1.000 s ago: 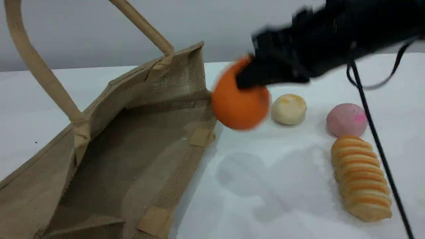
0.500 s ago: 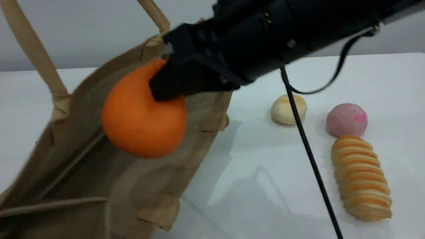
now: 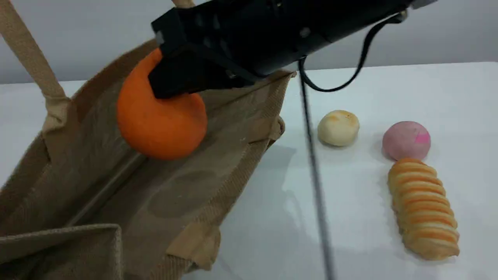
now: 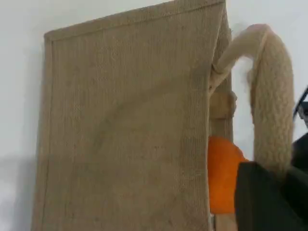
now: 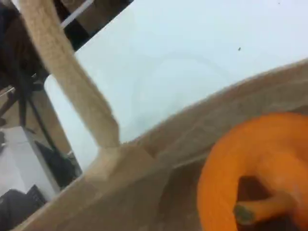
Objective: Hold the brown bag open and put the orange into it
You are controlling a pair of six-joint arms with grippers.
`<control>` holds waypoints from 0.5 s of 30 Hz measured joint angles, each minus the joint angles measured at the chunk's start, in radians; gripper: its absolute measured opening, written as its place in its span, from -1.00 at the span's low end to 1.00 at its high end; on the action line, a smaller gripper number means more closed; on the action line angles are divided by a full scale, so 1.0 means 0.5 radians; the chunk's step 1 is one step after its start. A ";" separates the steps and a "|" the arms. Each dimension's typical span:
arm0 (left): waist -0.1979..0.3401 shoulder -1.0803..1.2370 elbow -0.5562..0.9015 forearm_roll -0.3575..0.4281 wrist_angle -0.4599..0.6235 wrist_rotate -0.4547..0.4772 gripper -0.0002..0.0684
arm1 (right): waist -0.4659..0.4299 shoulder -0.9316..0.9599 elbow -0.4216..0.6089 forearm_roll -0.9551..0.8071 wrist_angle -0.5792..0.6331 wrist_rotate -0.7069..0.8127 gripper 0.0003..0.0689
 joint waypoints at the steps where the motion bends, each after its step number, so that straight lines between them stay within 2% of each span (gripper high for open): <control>1: 0.000 0.002 0.000 -0.002 0.002 0.000 -0.74 | -0.001 0.019 -0.008 -0.009 -0.013 0.000 -0.92; 15: 0.000 0.002 0.000 -0.015 0.006 -0.001 -0.74 | 0.002 0.340 -0.155 -0.005 0.011 0.000 -0.92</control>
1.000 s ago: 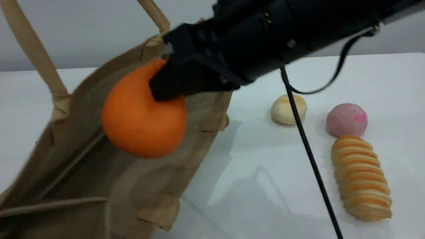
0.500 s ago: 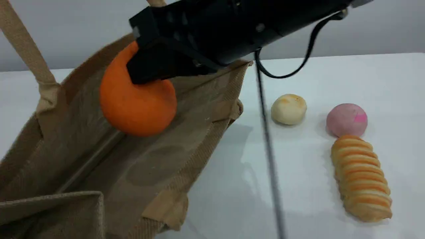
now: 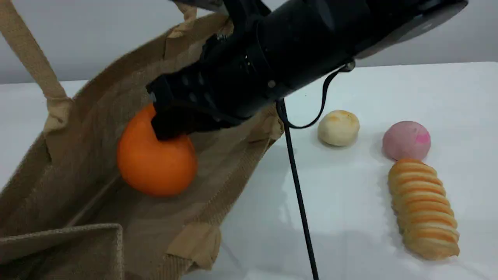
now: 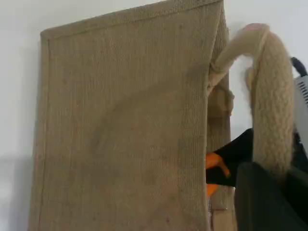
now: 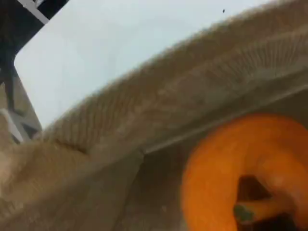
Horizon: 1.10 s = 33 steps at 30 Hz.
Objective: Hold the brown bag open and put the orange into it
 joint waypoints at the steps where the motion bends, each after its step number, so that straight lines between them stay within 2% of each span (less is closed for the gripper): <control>1: 0.000 0.000 0.000 0.000 0.000 0.000 -0.74 | 0.000 0.005 0.000 0.000 0.009 0.000 -0.92; 7: 0.000 0.000 0.000 0.000 0.000 -0.001 -0.74 | 0.000 0.026 -0.003 -0.002 0.014 0.000 -0.91; 12: 0.000 0.000 0.000 0.000 0.000 -0.001 -0.74 | 0.042 0.039 -0.038 -0.002 0.019 0.000 -0.82; 16: 0.000 0.000 0.000 0.000 0.000 -0.001 -0.74 | 0.137 0.039 -0.114 -0.002 0.013 0.000 -0.58; 19: 0.000 0.000 0.000 0.000 0.000 -0.001 -0.74 | 0.198 0.039 -0.145 0.001 -0.082 0.000 -0.27; 24: 0.000 0.000 0.000 0.025 0.000 -0.001 -0.74 | 0.198 0.037 -0.140 0.006 -0.293 0.000 0.21; 28: 0.000 0.000 0.000 0.034 -0.034 -0.001 -0.74 | 0.198 0.022 -0.128 0.003 -0.330 0.000 0.36; 33: 0.002 0.004 0.000 0.039 -0.087 -0.001 -0.74 | 0.198 -0.089 -0.014 -0.054 -0.371 0.000 0.37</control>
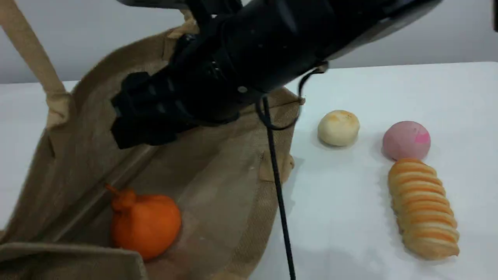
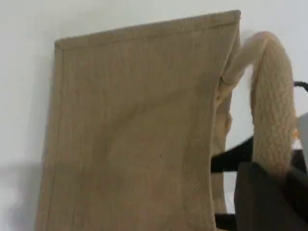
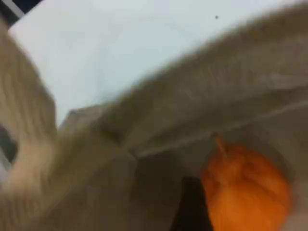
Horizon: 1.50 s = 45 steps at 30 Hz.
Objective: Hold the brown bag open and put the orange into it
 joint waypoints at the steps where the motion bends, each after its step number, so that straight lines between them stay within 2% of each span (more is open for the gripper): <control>1: 0.000 0.000 0.000 0.004 -0.014 0.000 -0.74 | -0.002 -0.039 0.027 -0.046 -0.016 0.000 0.37; 6: 0.000 0.020 0.000 0.024 -0.037 0.000 -0.74 | -0.031 -0.295 0.208 -0.305 -0.080 0.144 0.37; 13: 0.000 0.039 0.100 0.022 -0.089 0.000 -0.74 | -0.045 -0.726 0.428 -0.472 -0.079 0.319 0.37; 20: 0.000 0.039 0.363 0.022 -0.284 0.053 -0.74 | -0.045 -1.004 0.635 -0.709 -0.072 0.643 0.37; 24: 0.000 0.039 0.563 0.022 -0.401 0.058 -0.74 | -0.045 -1.069 0.670 -0.985 0.002 0.935 0.37; 28: 0.000 0.039 0.769 0.022 -0.560 0.107 -0.74 | -0.084 -1.078 0.670 -1.404 0.172 1.306 0.37; 37: 0.000 0.042 1.091 0.020 -0.909 0.160 -0.69 | -0.395 -1.078 0.545 -2.360 0.710 2.208 0.37; 41: 0.000 0.079 1.099 0.020 -0.986 0.173 -0.59 | -0.425 -1.126 0.427 -2.676 0.964 2.507 0.37; 45: 0.000 0.123 1.099 0.027 -0.945 0.239 -0.36 | -0.425 -1.225 0.382 -2.926 1.115 2.675 0.37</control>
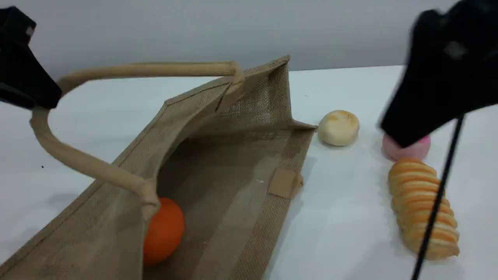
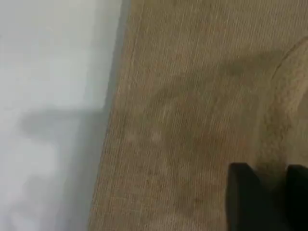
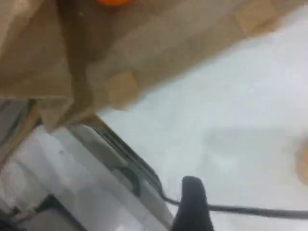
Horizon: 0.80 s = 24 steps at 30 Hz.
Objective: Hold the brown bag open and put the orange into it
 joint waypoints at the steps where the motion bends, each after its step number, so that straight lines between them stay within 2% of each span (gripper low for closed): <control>1: 0.000 0.003 0.000 0.009 0.015 0.000 -0.28 | 0.000 -0.032 0.000 -0.072 0.064 0.036 0.37; 7: 0.000 0.003 0.000 0.010 0.090 0.092 0.24 | 0.000 -0.264 0.000 -0.427 0.304 0.288 0.37; 10: 0.000 0.003 0.000 -0.021 0.092 0.092 0.39 | 0.000 -0.412 0.000 -0.566 0.391 0.360 0.37; 14: 0.000 0.003 -0.002 -0.250 0.114 0.231 0.44 | 0.000 -0.595 0.000 -0.693 0.411 0.436 0.37; 20: 0.000 0.003 -0.002 -0.769 0.151 0.712 0.44 | 0.000 -0.737 0.000 -0.703 0.455 0.509 0.37; 22: 0.000 -0.012 -0.002 -0.883 0.173 0.820 0.44 | 0.000 -0.737 0.004 -0.722 0.522 0.509 0.37; 24: 0.000 -0.035 -0.002 -0.928 0.215 0.856 0.44 | 0.000 -0.747 0.004 -0.737 0.616 0.517 0.37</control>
